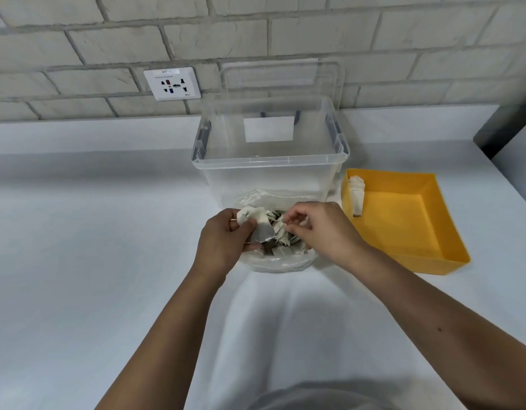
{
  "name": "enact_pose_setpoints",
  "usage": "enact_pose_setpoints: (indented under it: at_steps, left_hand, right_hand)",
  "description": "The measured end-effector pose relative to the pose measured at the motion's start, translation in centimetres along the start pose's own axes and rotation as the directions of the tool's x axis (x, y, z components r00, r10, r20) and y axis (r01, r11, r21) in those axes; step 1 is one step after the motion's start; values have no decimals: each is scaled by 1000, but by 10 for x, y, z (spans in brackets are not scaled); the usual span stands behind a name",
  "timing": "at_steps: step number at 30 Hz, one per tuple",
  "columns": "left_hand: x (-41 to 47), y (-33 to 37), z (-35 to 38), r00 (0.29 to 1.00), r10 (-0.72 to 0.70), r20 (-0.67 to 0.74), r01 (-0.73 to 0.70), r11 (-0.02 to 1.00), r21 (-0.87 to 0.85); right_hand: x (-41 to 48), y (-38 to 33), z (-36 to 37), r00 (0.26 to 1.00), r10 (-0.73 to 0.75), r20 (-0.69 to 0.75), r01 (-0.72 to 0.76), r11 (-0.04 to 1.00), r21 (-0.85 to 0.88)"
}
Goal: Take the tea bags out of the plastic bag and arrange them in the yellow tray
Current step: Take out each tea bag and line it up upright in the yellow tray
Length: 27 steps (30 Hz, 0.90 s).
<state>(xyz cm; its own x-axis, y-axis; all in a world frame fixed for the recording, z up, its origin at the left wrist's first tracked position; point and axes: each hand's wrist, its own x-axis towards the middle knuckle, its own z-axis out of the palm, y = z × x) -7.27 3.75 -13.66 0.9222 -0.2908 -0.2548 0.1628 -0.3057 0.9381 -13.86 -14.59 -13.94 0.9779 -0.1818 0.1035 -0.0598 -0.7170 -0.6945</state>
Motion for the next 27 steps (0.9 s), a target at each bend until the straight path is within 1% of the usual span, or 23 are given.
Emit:
enact_pose_setpoints:
  at_steps: [2,3,5,8,10,11,14,15,16,17,19,21,24,27]
  left_hand:
    - [-1,3,1,993,-70,90,83,986,-144]
    - [0,3,1,986,-101,135,127,972,-200]
    - [0,4,0,975,-130,183,173,954,-245]
    - [-2,4,1,971,-145,193,194,943,-271]
    - [-3,4,1,968,-152,199,206,934,-292]
    - [-4,4,2,969,-153,193,207,931,-302]
    - [-7,5,3,976,-128,178,177,940,-292]
    - [-9,6,4,975,-118,191,170,944,-284]
    - [-10,7,4,971,-115,210,173,944,-280]
    - [-11,8,5,966,-124,229,187,941,-282]
    - [-12,9,5,954,-151,259,228,927,-299]
    - [-11,11,5,954,-153,256,233,919,-319]
    - [-10,9,7,978,-96,183,146,947,-285]
    - [-3,4,3,999,-25,48,36,974,-222]
  right_hand:
    - [-6,-3,3,996,-93,-18,94,993,76]
    - [-8,-5,3,989,-145,-17,146,986,87]
    - [-10,-6,3,974,-226,-29,228,967,115]
    - [-10,-9,-1,964,-261,-55,267,940,211]
    - [-10,-11,-8,969,-246,0,234,922,309]
    - [-10,-12,-14,972,-227,55,192,911,364]
    - [-9,-17,-30,948,-149,281,-13,864,503]
    - [-7,-19,-32,940,-131,314,-50,860,508]
    - [-4,-20,-32,946,-108,305,-58,871,489]
    - [0,-22,-31,962,-80,262,-51,889,456]
    - [8,-23,-26,991,-25,128,-25,930,368]
    - [14,-24,-19,1000,15,27,-22,951,309]
    - [22,-27,-10,999,54,0,-52,954,295]
    - [28,-23,-9,994,103,-26,-90,946,312]
